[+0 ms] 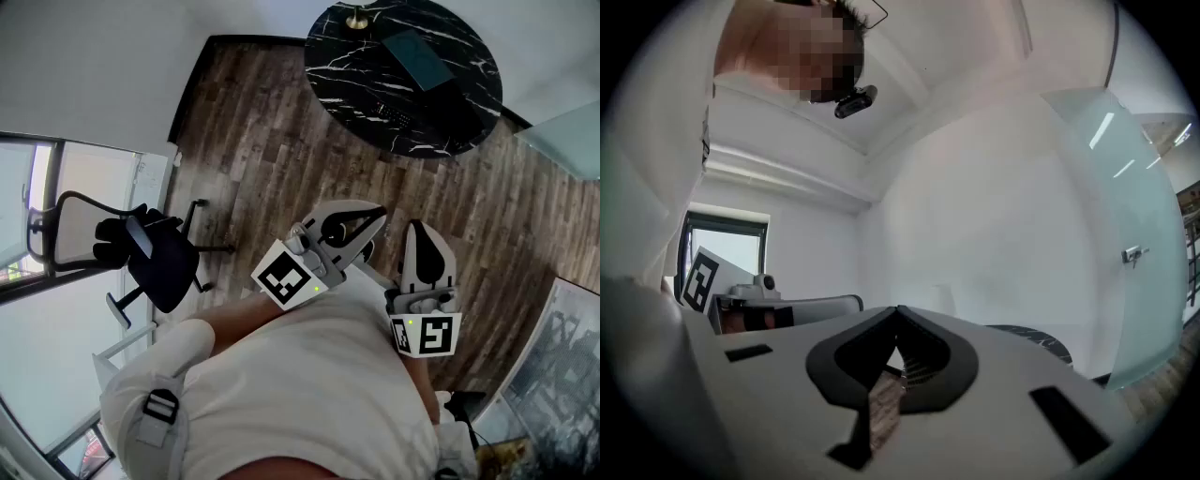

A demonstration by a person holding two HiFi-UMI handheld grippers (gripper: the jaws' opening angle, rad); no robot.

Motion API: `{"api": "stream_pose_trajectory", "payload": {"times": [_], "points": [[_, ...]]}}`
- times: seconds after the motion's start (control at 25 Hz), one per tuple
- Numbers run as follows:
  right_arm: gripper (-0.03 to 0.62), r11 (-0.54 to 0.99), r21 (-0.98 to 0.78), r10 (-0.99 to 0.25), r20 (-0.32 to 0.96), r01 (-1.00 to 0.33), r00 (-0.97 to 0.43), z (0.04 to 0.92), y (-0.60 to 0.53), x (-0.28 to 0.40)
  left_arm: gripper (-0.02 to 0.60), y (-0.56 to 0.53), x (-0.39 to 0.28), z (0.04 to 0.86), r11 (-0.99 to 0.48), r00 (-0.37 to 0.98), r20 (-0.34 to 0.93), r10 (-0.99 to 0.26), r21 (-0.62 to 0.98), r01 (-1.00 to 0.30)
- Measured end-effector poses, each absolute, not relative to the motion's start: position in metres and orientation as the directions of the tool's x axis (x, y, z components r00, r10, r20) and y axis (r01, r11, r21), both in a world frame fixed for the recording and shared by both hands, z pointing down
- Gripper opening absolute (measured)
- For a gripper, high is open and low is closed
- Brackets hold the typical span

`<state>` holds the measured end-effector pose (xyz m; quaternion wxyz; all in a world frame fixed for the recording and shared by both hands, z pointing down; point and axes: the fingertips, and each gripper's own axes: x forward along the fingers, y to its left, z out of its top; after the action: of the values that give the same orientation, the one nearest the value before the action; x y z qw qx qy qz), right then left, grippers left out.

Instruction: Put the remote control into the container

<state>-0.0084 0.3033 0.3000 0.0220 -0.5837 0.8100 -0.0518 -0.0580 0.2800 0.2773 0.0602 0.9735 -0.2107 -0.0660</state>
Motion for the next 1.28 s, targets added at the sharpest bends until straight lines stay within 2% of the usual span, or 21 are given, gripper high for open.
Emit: {"api": "stream_pose_trajectory", "payload": {"times": [0.56,0.88,1.28], "points": [[0.009,0.327,-0.071,-0.945,-0.017,-0.943,-0.326,0.288,0.335,0.020,0.002,0.309,-0.023,0.280,-0.907,0.910,-0.075,-0.408,0.149,-0.394],[0.009,0.309,-0.161,-0.949,0.010,-0.937,-0.314,0.306,0.347,0.060,0.002,0.322,0.007,0.290,-0.897,0.902,-0.068,-0.426,0.159,-0.412],[0.009,0.318,-0.167,-0.946,0.003,-0.933,-0.323,0.311,0.305,0.078,0.002,0.281,0.020,0.293,-0.889,0.892,-0.069,-0.448,0.143,-0.435]]}}
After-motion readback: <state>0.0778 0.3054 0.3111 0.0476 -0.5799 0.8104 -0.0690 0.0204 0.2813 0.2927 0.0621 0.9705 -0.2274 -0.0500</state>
